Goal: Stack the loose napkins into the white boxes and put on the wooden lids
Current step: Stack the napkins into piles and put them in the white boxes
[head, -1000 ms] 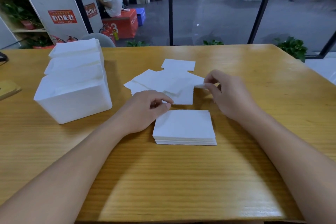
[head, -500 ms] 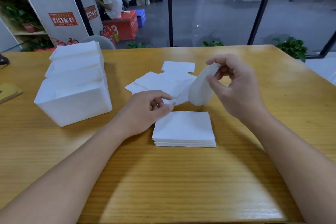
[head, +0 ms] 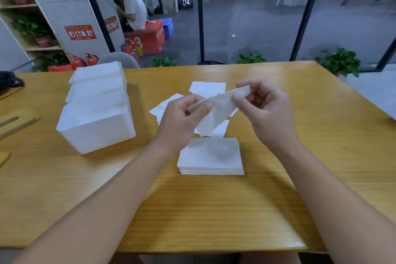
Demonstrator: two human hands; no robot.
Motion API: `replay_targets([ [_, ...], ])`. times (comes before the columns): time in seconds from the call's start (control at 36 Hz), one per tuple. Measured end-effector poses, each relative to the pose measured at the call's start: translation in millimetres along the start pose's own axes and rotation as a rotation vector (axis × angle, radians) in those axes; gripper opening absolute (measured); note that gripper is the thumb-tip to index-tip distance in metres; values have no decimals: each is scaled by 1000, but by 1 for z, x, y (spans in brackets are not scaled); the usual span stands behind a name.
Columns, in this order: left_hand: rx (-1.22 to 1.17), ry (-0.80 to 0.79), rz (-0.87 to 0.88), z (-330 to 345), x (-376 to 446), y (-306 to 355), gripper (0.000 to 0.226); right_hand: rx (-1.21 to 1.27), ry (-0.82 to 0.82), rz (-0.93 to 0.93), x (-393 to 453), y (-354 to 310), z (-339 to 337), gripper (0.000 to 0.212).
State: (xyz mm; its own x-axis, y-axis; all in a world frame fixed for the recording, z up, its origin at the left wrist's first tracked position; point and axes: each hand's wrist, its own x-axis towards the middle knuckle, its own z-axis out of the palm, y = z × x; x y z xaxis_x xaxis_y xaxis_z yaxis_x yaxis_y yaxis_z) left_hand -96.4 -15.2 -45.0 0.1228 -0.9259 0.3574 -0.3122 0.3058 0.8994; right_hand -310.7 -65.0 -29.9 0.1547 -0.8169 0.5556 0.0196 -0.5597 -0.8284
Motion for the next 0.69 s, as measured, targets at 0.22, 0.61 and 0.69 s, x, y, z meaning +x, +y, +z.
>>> replay_targets([
  [0.22, 148, -127, -106, -20, -13, 9, 17, -96, -128, 295, -18, 5, -11, 7],
  [0.61, 817, -196, -176, -41, -44, -18, 61, -876, -292, 269, -55, 15, -14, 53],
  [0.69, 693, -129, -190, -53, -37, -11, 47, -861, -294, 222, -40, 10, -25, 48],
])
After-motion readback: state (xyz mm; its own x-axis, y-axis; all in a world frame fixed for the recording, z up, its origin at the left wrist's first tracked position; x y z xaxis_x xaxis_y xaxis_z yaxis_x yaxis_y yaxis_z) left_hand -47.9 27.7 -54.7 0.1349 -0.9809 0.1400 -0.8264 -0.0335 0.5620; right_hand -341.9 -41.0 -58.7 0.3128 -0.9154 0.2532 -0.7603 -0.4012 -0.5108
